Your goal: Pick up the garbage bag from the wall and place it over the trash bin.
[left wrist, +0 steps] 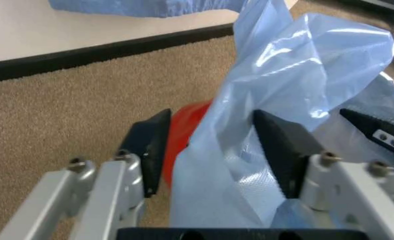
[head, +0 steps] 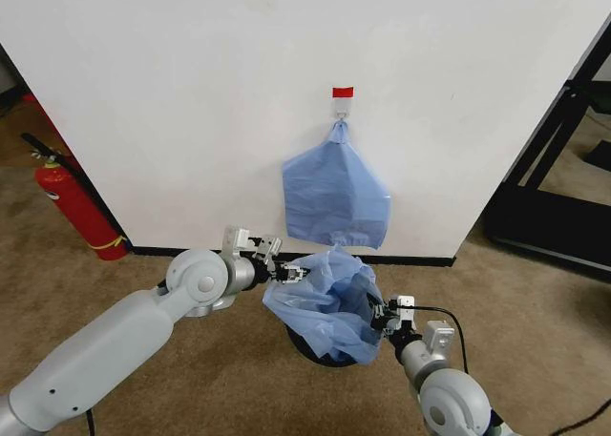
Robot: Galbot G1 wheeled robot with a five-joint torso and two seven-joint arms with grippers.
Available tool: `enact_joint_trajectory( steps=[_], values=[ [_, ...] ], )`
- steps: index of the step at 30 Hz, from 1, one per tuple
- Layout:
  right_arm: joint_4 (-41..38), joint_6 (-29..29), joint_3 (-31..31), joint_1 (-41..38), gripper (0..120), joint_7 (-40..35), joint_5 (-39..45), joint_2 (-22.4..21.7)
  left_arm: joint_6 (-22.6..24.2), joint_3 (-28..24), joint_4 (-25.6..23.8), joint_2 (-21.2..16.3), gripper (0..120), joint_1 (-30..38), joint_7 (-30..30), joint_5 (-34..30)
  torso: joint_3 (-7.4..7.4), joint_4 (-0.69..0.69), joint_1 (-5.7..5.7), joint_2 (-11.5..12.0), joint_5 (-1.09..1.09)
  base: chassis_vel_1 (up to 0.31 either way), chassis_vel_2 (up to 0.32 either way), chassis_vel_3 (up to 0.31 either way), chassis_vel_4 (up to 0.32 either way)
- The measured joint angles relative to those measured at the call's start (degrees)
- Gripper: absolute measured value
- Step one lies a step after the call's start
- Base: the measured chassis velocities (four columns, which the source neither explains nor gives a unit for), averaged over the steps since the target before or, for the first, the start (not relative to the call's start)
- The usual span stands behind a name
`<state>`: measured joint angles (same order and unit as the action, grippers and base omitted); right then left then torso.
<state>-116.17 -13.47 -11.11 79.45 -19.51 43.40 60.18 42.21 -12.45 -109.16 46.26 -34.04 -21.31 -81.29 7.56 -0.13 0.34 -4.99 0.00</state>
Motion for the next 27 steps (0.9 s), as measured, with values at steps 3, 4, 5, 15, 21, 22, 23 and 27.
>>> enact_joint_trajectory(
  steps=[3,4,5,15,21,22,23,27],
  values=[
    [0.0,0.0,0.0,0.0,0,-0.1,0.2,-0.1,0.0,0.0,0.0,0.0,37,-0.1,-0.1,0.1,0.0,0.0,0.0,0.0,0.0,0.0,0.0,0.0,0.0],
    [0.1,0.0,0.0,-0.1,0,-0.1,0.4,-0.1,0.0,-0.1,0.0,0.0,34,-0.2,-0.2,0.3,0.0,0.0,0.0,0.0,0.0,0.0,0.0,0.0,0.0],
    [0.1,0.0,0.0,-0.2,0,-0.2,0.5,-0.1,0.0,-0.1,-0.1,0.0,31,-0.2,-0.3,0.5,0.0,0.01,0.0,0.0,0.0,0.0,0.0,0.0,0.0],
    [0.3,-0.2,0.3,-0.4,0,-0.6,1.1,0.1,0.0,-0.3,-0.8,0.1,0,-0.3,-1.4,0.8,0.0,0.0,0.0,0.0,0.0,0.0,0.0,0.0,0.0],
    [0.5,0.1,0.1,-0.5,0,-0.7,2.3,0.4,-0.1,0.9,-0.8,-1.0,0,-1.2,-1.6,0.7,0.0,0.01,0.0,0.0,0.0,0.0,0.0,0.0,0.0],
    [0.5,0.3,0.1,-0.5,0,-0.8,2.8,0.6,-0.1,1.2,-0.7,-1.1,0,-1.6,-1.6,0.7,0.0,0.01,0.0,0.0,0.0,0.0,0.0,0.0,0.0],
    [0.5,0.3,0.1,-0.5,0,-0.8,2.8,0.6,-0.1,1.2,-0.7,-1.1,0,-1.6,-1.6,0.7,0.0,0.01,0.0,0.0,0.0,0.0,0.0,0.0,0.0],
    [0.2,1.4,-0.2,-0.3,0,-0.5,4.6,1.1,-0.2,1.8,0.0,-1.1,0,-2.6,-1.6,1.2,0.0,0.0,0.0,0.0,0.0,0.0,0.0,0.0,0.0]
  ],
)
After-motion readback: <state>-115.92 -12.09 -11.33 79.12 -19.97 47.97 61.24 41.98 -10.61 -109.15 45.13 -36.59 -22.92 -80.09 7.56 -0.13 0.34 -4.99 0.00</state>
